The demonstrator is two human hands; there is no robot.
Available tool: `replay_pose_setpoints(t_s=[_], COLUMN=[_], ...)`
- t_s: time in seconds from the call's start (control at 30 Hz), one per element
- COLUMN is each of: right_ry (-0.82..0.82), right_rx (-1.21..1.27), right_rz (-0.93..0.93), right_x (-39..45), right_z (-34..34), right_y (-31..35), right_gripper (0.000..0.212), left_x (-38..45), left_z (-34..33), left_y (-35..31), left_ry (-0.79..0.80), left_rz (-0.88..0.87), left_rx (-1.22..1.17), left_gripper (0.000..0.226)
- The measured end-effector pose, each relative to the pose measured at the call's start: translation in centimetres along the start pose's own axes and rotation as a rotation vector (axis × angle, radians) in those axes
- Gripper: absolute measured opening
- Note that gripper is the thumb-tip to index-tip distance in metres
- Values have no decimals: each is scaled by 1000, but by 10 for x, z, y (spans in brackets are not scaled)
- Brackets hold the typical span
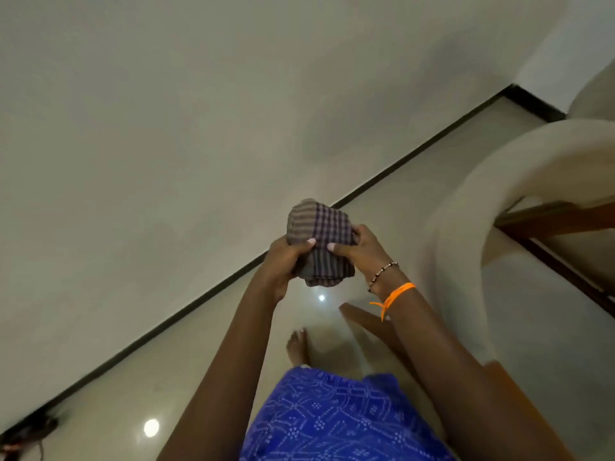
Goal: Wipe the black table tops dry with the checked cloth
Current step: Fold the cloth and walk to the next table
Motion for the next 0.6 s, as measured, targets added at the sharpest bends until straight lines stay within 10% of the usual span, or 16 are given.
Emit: replay_pose_setpoints(t_s=[0.6], right_ry=[-488], right_rx=[240], right_rz=[-11], right_x=[241], right_z=[244], right_y=[165], right_gripper=[35], left_x=[333], left_z=[-166], left_y=[-219], left_ry=[296], left_rz=[62], left_rx=[355], left_gripper=[36])
Point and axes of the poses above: each hand's wrist, its own x-axis towards the middle knuckle, its own z-axis out of the back of the hand, y = z × x, the point moved 3 cm from there along x, towards the middle knuckle, and after that the axes turned 11 degrees about y, right-handed, at the moved point
